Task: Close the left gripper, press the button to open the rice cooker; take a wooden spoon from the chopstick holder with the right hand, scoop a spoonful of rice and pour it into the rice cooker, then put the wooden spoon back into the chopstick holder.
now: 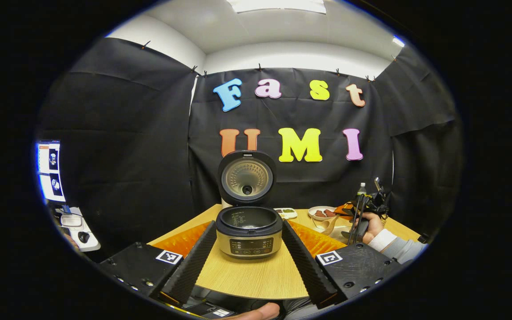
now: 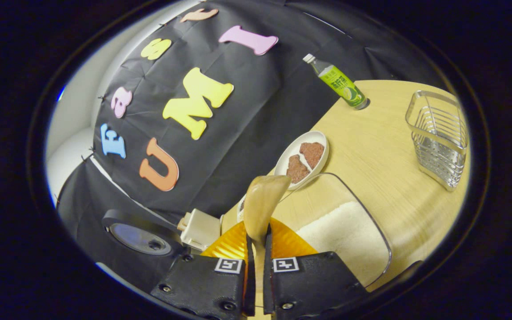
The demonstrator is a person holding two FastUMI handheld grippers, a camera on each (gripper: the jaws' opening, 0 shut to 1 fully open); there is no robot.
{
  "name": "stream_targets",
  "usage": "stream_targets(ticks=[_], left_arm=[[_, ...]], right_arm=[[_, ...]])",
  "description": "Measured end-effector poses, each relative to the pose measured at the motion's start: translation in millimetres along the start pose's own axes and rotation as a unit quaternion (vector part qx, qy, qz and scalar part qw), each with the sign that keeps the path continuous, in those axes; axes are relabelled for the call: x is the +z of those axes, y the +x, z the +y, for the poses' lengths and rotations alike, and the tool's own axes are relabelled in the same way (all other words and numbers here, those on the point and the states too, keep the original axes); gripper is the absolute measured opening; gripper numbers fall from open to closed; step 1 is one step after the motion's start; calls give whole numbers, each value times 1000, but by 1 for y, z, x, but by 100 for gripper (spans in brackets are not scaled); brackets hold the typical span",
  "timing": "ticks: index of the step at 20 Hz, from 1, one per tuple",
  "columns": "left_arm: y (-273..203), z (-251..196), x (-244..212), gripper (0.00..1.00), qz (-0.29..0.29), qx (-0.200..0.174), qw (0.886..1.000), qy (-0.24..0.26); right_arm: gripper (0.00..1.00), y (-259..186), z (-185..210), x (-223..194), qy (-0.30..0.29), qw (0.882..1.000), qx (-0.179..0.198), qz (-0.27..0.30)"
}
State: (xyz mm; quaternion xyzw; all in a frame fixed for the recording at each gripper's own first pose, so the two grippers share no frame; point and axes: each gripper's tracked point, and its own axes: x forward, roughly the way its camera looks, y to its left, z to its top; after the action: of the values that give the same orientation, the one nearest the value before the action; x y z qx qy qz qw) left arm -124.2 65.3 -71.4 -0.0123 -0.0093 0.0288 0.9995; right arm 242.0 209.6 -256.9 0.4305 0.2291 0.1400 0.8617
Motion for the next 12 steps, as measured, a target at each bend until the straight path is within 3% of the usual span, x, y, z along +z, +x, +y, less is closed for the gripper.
stream_targets(ticks=[7,12], left_arm=[[-5,-8,0,94,2,-17,1000,3],[-2,-11,-5,94,6,-19,1000,8]], right_arm=[[12,-22,-2,35,119,990,39,-57],[11,-36,-25,46,295,952,37,-75]])
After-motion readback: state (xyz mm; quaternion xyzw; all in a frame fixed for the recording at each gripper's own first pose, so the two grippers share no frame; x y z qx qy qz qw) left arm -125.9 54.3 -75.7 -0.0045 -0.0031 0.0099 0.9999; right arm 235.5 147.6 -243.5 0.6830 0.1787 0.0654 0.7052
